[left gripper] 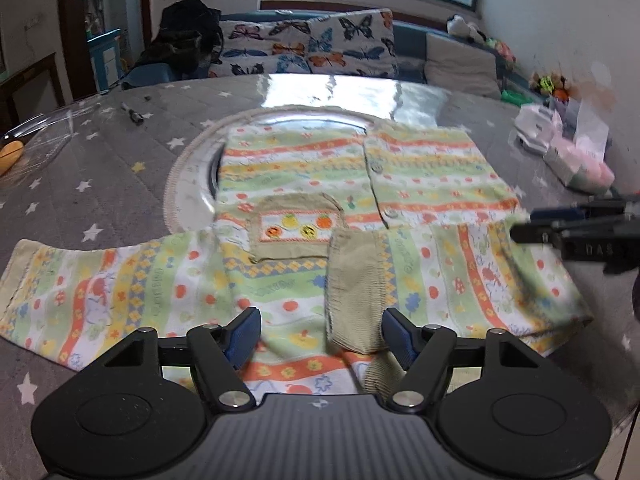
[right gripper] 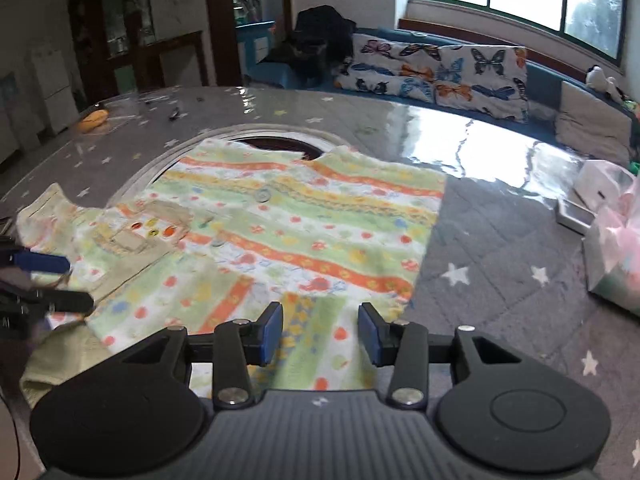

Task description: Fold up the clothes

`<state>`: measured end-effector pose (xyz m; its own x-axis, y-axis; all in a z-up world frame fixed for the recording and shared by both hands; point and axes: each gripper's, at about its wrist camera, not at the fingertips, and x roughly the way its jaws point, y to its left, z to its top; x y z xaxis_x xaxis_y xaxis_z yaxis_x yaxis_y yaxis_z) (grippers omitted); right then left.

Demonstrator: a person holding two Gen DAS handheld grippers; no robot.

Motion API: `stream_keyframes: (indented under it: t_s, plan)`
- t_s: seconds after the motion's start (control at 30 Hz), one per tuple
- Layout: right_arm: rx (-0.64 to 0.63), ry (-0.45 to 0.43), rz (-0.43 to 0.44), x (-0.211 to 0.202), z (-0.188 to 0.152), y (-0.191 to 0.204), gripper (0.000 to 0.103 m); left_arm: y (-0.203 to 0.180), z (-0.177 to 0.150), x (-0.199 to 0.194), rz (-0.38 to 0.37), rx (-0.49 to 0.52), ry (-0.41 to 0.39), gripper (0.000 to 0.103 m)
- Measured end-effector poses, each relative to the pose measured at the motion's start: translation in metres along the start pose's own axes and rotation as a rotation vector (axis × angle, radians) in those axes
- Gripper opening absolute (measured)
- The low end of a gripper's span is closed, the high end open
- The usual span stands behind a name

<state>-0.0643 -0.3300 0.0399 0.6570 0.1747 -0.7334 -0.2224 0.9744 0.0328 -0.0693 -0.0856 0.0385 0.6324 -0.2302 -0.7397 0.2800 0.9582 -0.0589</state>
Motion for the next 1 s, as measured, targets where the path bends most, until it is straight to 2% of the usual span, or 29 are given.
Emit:
stream_keyframes:
  t_s: [0.1, 0.17, 0.33, 0.43, 0.6, 0.7, 0.83, 0.9, 0.97, 1.0]
  plan:
    - [-0.014, 0.033, -0.013, 0.01, -0.006, 0.004, 0.042, 0.022, 0.0, -0.004, 0.05, -0.051, -0.011, 0.07]
    - [-0.003, 0.021, -0.01, 0.008, -0.006, 0.004, 0.042, 0.041, 0.0, -0.006, 0.097, -0.089, -0.017, 0.07]
    - [-0.014, 0.006, 0.018, -0.002, -0.002, 0.011, 0.043, 0.103, 0.0, -0.011, 0.265, -0.193, -0.037, 0.07]
    - [-0.029, 0.012, 0.026, -0.003, -0.003, 0.016, 0.048, 0.14, -0.002, -0.016, 0.362, -0.266, -0.047, 0.07]
    - [-0.033, 0.018, 0.034, -0.003, -0.006, 0.021, 0.051, 0.193, -0.007, -0.023, 0.483, -0.361, -0.056, 0.069]
    - [-0.035, 0.018, 0.037, -0.004, -0.005, 0.024, 0.051, 0.21, -0.009, -0.019, 0.514, -0.399, -0.043, 0.068]
    - [-0.039, 0.015, 0.045, -0.006, -0.005, 0.027, 0.051, 0.219, -0.012, -0.009, 0.519, -0.413, -0.008, 0.065]
    - [-0.043, 0.014, 0.047, -0.007, -0.005, 0.029, 0.051, 0.22, -0.014, -0.008, 0.511, -0.423, -0.02, 0.063]
    - [-0.045, 0.013, 0.045, -0.008, -0.005, 0.029, 0.051, 0.221, -0.014, -0.007, 0.499, -0.433, -0.034, 0.051]
    - [-0.045, 0.012, 0.044, -0.009, -0.005, 0.029, 0.051, 0.221, -0.014, -0.007, 0.482, -0.442, -0.041, 0.036]
